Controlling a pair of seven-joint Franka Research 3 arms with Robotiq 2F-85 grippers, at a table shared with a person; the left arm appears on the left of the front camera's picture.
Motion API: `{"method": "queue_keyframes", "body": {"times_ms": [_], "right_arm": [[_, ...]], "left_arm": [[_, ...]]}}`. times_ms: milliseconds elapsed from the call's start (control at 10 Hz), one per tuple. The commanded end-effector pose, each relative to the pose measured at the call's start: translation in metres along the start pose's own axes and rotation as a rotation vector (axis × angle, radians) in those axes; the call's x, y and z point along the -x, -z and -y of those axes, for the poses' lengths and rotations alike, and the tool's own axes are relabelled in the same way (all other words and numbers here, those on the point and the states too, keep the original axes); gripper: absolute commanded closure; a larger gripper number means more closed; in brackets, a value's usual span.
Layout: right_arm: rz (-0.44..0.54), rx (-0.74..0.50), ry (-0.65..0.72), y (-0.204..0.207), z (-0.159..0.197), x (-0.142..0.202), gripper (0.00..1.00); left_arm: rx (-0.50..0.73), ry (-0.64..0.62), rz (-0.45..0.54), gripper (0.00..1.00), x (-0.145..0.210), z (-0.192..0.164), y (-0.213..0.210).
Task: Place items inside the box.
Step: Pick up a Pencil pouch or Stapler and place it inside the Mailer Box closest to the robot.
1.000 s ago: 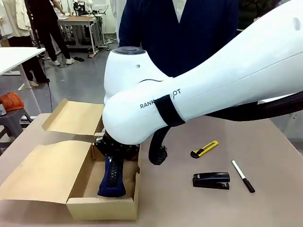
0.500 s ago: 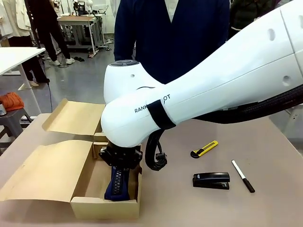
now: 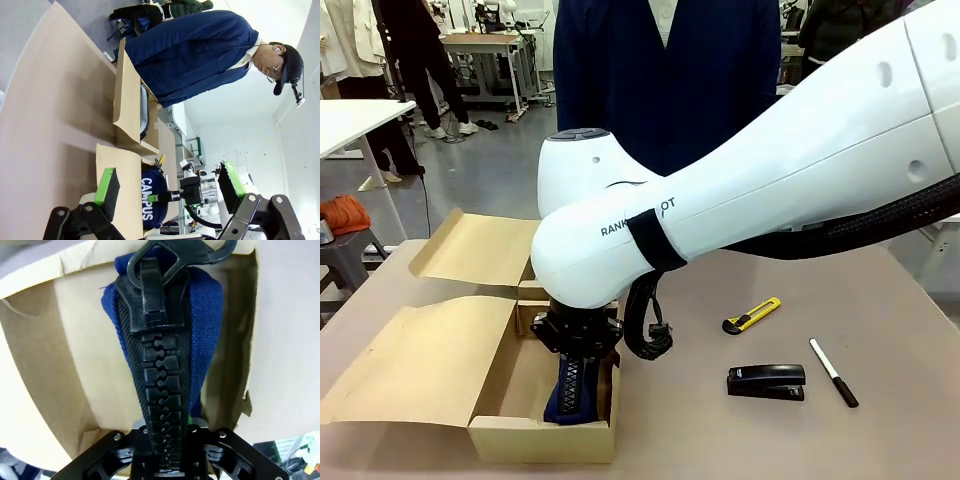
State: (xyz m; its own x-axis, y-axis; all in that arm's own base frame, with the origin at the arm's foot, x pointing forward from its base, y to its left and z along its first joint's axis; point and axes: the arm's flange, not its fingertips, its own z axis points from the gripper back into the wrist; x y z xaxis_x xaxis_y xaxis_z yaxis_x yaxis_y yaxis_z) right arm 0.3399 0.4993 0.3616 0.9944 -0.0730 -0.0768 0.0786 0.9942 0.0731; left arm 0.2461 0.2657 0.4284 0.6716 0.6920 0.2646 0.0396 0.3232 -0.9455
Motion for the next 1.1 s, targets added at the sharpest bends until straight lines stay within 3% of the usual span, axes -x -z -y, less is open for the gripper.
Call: {"method": "queue_keyframes", "body": {"times_ms": [0, 700, 900, 1000], "right_arm": [[0.010, 0.017, 0.003, -0.002, -0.003, 0.001, 0.01], [0.040, -0.008, -0.078, -0.017, 0.008, 0.014, 0.00], [0.093, 0.017, -0.158, -0.060, 0.043, 0.026, 0.00], [0.028, -0.033, -0.199, -0.093, 0.075, 0.038, 0.00]], "left_arm": [[0.021, 0.018, 0.010, 0.00, 0.000, 0.001, 0.001], [0.021, 0.018, 0.010, 0.00, 0.000, 0.001, 0.001], [0.021, 0.018, 0.010, 0.00, 0.000, 0.001, 0.001], [0.021, 0.018, 0.010, 0.00, 0.000, 0.001, 0.001]]}}
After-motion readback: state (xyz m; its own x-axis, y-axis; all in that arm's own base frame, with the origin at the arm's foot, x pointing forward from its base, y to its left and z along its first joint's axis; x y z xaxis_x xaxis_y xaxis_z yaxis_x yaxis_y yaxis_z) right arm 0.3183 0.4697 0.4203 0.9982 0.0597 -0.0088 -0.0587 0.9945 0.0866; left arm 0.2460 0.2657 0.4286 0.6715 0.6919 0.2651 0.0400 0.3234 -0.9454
